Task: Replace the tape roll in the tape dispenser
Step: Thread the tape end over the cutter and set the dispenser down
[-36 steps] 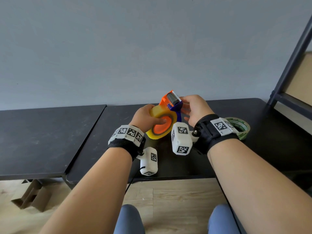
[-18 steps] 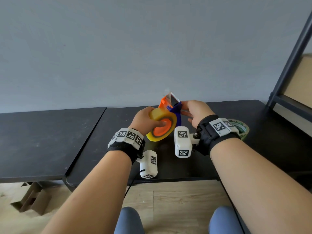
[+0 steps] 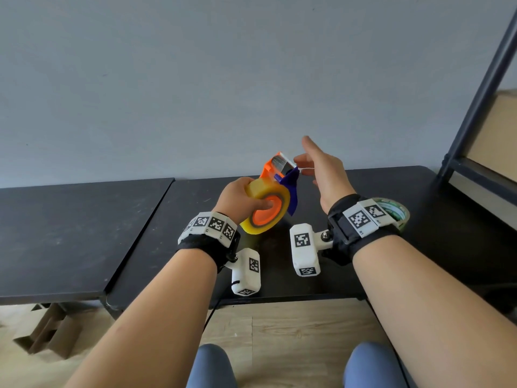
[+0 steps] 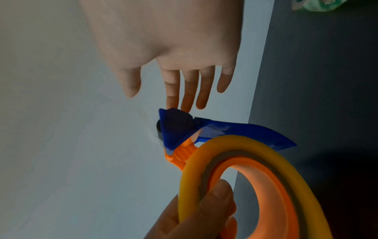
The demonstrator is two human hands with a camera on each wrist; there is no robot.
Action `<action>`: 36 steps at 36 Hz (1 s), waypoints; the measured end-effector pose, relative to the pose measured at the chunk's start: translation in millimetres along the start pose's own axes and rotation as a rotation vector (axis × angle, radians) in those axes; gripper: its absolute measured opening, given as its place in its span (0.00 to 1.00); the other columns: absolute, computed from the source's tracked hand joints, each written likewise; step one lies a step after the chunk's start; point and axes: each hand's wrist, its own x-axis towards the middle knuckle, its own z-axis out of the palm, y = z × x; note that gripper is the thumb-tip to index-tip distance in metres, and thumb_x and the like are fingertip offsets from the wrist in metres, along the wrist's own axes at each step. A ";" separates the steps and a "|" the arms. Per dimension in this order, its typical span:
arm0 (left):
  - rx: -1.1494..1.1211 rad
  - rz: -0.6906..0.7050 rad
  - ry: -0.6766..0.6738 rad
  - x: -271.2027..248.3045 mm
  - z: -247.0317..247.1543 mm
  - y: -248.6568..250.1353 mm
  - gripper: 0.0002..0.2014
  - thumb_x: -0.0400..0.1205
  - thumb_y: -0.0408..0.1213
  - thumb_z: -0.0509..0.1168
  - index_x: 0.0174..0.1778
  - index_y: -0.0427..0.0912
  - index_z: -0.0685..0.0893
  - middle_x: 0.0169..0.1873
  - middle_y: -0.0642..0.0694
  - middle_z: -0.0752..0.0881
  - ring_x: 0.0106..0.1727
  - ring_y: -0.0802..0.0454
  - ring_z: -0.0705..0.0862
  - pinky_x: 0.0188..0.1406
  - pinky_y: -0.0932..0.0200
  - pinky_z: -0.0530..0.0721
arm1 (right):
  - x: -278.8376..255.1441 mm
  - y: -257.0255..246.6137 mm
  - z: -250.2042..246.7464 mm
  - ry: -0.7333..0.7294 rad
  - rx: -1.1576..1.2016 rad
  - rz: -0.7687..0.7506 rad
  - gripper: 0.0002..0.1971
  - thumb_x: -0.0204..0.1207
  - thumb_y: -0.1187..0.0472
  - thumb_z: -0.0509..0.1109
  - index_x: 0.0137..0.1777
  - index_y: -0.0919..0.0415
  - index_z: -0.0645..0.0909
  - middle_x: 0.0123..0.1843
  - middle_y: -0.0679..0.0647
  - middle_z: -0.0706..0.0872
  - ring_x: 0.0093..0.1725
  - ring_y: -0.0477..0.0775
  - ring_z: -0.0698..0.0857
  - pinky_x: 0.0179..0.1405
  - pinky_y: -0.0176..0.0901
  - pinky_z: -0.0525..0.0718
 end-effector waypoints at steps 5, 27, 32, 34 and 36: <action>0.020 0.015 -0.007 -1.8 0.2 3.4 0.23 0.71 0.43 0.79 0.60 0.44 0.82 0.49 0.48 0.85 0.51 0.48 0.84 0.47 0.55 0.79 | 1.2 -5.3 0.8 0.026 -0.021 -0.070 0.14 0.74 0.47 0.73 0.35 0.56 0.86 0.44 0.52 0.90 0.50 0.53 0.85 0.45 0.41 0.77; 0.041 0.019 -0.011 -2.2 -0.8 5.4 0.25 0.71 0.42 0.79 0.63 0.44 0.81 0.49 0.49 0.83 0.50 0.49 0.82 0.48 0.55 0.77 | 10.9 0.1 -3.0 0.022 -0.033 -0.016 0.18 0.73 0.42 0.73 0.38 0.59 0.86 0.48 0.55 0.91 0.51 0.55 0.87 0.46 0.41 0.77; 0.045 0.019 -0.012 -1.9 -0.7 5.4 0.25 0.71 0.42 0.79 0.63 0.44 0.81 0.48 0.50 0.83 0.49 0.50 0.81 0.46 0.57 0.76 | 7.6 -1.9 -3.0 0.055 -0.029 -0.095 0.08 0.74 0.60 0.75 0.34 0.57 0.84 0.38 0.53 0.86 0.47 0.54 0.85 0.42 0.39 0.78; 0.048 0.025 -0.012 -2.2 -0.8 5.0 0.25 0.71 0.41 0.79 0.62 0.44 0.81 0.47 0.51 0.83 0.47 0.51 0.81 0.40 0.60 0.75 | 9.1 -3.5 -3.2 0.067 -0.009 -0.099 0.08 0.75 0.61 0.74 0.34 0.58 0.84 0.37 0.53 0.87 0.46 0.55 0.87 0.49 0.44 0.81; 0.055 0.027 -0.018 -2.6 -0.7 5.2 0.24 0.71 0.42 0.78 0.62 0.45 0.81 0.46 0.52 0.82 0.47 0.51 0.81 0.38 0.61 0.74 | 10.6 -4.2 -3.1 0.072 0.016 -0.098 0.09 0.75 0.63 0.73 0.33 0.59 0.83 0.35 0.52 0.87 0.44 0.57 0.88 0.55 0.50 0.83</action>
